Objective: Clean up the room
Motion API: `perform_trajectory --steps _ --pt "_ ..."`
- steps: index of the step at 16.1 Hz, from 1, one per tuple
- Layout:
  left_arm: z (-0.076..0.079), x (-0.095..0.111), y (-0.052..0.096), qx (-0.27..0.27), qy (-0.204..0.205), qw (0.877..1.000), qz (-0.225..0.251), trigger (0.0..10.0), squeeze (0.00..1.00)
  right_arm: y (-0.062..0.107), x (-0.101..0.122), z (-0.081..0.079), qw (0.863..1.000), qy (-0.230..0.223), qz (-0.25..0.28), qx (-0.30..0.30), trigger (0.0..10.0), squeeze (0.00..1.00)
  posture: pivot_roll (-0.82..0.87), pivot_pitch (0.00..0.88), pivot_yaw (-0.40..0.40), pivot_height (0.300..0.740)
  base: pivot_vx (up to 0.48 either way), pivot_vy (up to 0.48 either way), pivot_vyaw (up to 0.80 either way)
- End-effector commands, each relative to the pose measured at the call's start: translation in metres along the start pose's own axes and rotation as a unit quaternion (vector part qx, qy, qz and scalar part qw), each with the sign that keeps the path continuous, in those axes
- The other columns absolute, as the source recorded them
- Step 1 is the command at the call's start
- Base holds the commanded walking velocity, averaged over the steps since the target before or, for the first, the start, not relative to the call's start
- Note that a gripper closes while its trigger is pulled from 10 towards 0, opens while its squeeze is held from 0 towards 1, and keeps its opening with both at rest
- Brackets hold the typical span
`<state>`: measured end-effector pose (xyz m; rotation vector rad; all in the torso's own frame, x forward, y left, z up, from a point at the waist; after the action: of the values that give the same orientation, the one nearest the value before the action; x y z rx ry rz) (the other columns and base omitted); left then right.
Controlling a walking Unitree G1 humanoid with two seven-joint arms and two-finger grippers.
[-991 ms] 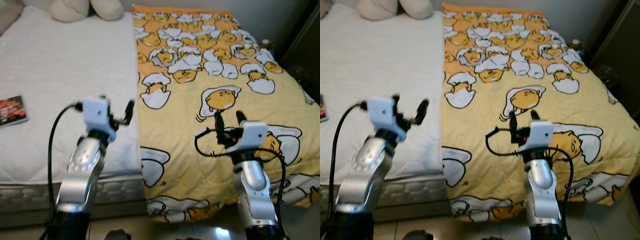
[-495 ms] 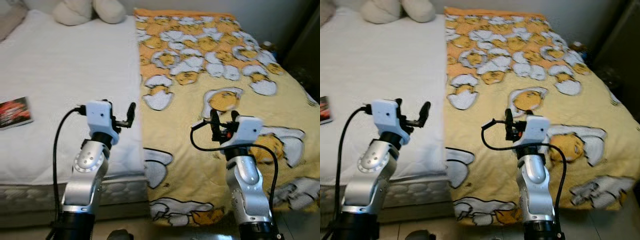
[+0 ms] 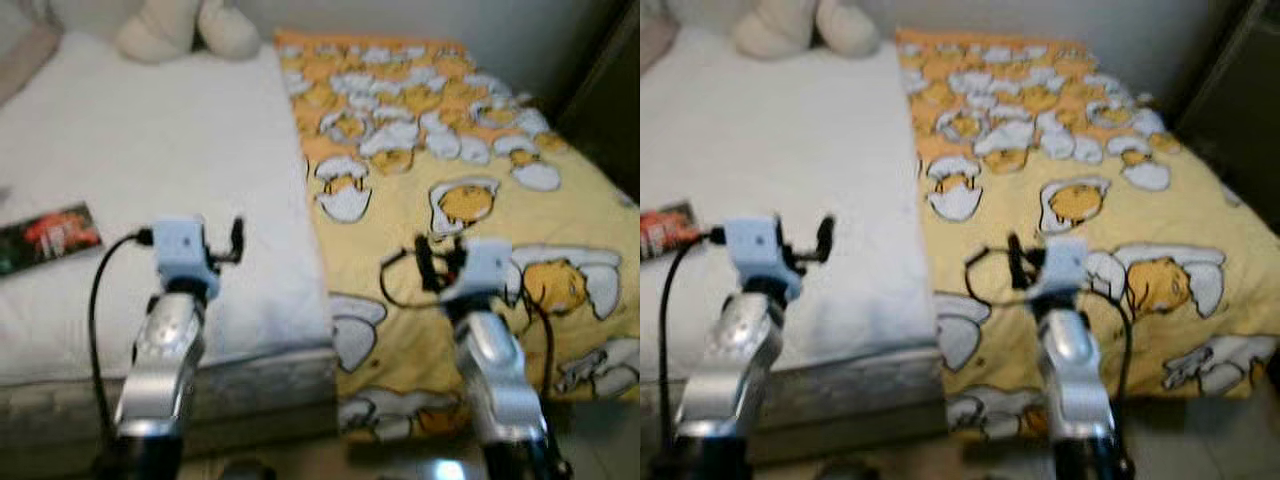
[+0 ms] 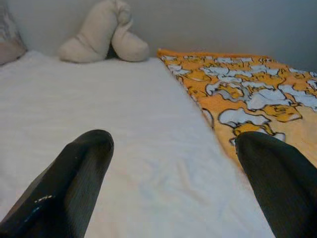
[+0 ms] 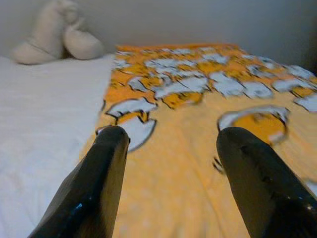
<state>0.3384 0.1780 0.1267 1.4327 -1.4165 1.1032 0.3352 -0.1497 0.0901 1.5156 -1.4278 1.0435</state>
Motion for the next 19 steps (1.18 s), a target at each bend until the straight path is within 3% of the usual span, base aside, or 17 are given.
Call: perform_trajectory --steps 1,4,12,19 --pt "-0.005 0.000 -0.002 0.009 -0.009 1.000 -0.005 10.0 0.00 -0.004 0.000 -0.010 1.000 -0.012 -0.002 0.013 10.0 0.00 0.08 0.000 -0.054 0.740 0.000 0.480 0.00" --pt "0.000 0.000 -0.004 0.003 -0.013 1.000 -0.005 10.0 0.00 -0.006 0.001 -0.012 1.000 -0.014 -0.002 0.019 10.0 0.00 0.08 0.000 -0.049 0.740 0.000 0.480 0.27" --pt "0.005 -0.011 0.002 -0.010 -0.027 0.999 -0.023 10.0 0.00 -0.005 -0.009 -0.013 0.999 -0.021 -0.026 0.037 10.0 0.00 0.09 0.000 -0.059 0.740 0.000 0.000 0.67" --pt "0.009 -0.006 0.005 -0.011 -0.035 0.999 -0.012 10.0 0.00 -0.004 -0.017 -0.013 0.998 -0.029 -0.044 0.044 10.0 0.00 0.10 0.000 -0.067 0.740 0.000 0.000 0.54"
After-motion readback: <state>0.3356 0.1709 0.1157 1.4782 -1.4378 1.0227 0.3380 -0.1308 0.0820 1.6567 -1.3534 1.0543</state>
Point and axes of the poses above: a point about 5 cm out from each wrist's last joint towards the gripper, its own y axis pointing back from the gripper into the wrist, its own x axis along the axis of the wrist's last joint, z = x × y, the point moved 5 cm from there along -y, pointing out of the wrist towards the gripper, and after that the axes turned 15 degrees about -y, right-handed, at the moved point
